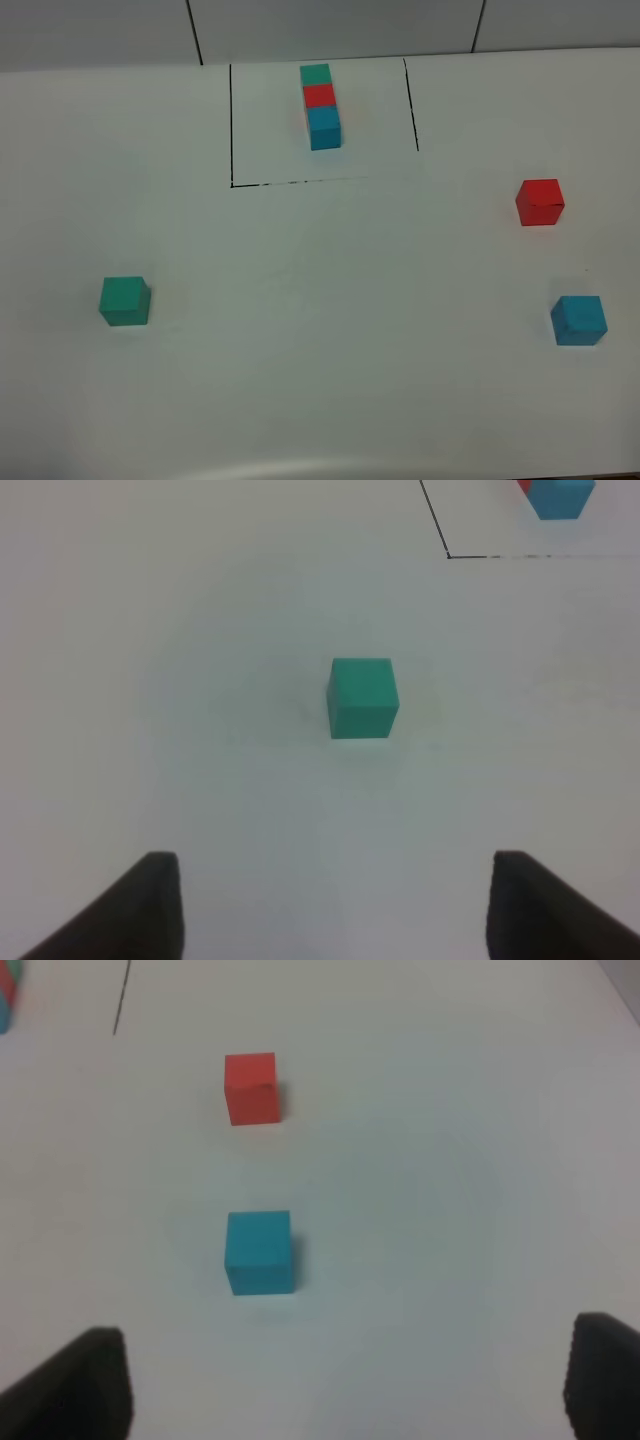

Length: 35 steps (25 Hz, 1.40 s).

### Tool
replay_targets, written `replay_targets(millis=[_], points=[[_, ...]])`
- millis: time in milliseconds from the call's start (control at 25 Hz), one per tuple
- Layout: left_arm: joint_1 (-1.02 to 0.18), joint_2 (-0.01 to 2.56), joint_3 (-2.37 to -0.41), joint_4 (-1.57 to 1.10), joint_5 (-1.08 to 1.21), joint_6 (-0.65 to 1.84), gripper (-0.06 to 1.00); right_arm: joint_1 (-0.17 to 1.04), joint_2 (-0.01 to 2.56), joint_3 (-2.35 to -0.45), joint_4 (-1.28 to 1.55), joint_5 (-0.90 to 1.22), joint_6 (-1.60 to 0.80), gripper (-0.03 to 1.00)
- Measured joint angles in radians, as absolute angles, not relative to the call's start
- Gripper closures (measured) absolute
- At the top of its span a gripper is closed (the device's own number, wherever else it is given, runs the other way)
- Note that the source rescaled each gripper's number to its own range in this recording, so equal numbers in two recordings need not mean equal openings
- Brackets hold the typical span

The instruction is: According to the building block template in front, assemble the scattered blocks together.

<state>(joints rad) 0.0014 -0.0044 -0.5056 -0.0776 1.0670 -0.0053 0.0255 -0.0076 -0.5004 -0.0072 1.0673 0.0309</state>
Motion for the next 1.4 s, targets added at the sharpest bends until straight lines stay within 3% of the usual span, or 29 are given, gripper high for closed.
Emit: replay_targets(millis=[1400], points=[[0.001, -0.004, -0.506, -0.078, 1.066, 0.0, 0.55, 0.025, -0.008, -0.5, -0.007, 1.067, 0.031, 0.21]])
